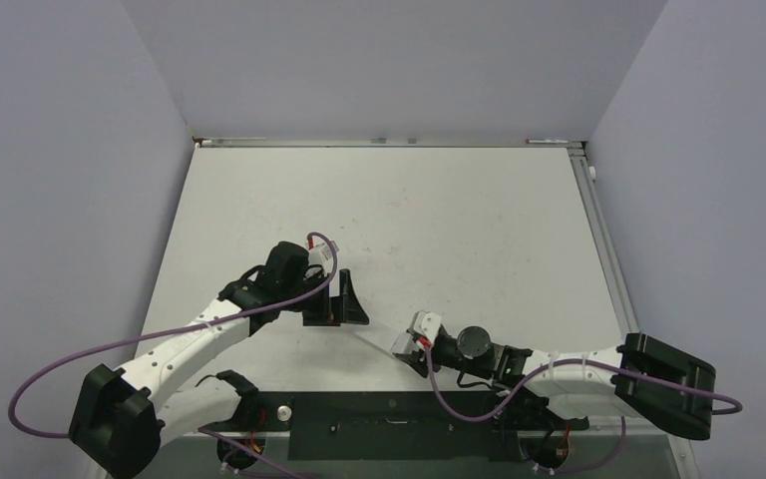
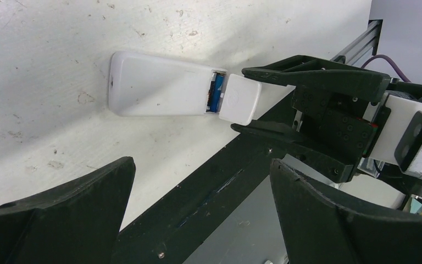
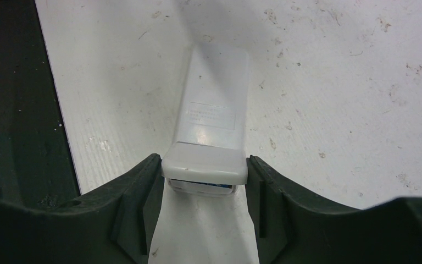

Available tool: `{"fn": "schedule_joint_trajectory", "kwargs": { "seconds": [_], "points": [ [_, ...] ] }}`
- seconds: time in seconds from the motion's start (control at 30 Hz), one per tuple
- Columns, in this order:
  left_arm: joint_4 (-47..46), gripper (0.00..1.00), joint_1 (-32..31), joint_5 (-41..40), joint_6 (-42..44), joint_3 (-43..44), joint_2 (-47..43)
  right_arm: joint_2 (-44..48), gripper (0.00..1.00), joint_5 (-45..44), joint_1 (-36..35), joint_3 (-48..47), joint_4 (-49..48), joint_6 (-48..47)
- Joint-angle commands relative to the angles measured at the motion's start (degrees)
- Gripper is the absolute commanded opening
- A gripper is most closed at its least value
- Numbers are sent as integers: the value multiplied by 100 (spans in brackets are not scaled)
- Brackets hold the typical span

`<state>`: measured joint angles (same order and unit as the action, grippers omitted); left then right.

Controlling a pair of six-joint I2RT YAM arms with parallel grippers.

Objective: Load the batteries into the remote control

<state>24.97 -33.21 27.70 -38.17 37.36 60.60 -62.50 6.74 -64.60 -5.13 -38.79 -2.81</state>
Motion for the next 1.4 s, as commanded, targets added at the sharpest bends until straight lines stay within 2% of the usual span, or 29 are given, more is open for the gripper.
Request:
{"fn": "schedule_joint_trajectory", "kwargs": {
  "seconds": [0.0,0.73,1.37],
  "points": [
    [-270,91,34,97,103,34,-152,-208,8,-24,-44,-193,-540,-60],
    [-210,91,-33,25,108,34,-250,-784,8,-254,-129,-190,-1011,129],
    [-202,91,-54,-11,117,34,-250,-699,8,-612,-364,99,-1176,281]
  ]
}}
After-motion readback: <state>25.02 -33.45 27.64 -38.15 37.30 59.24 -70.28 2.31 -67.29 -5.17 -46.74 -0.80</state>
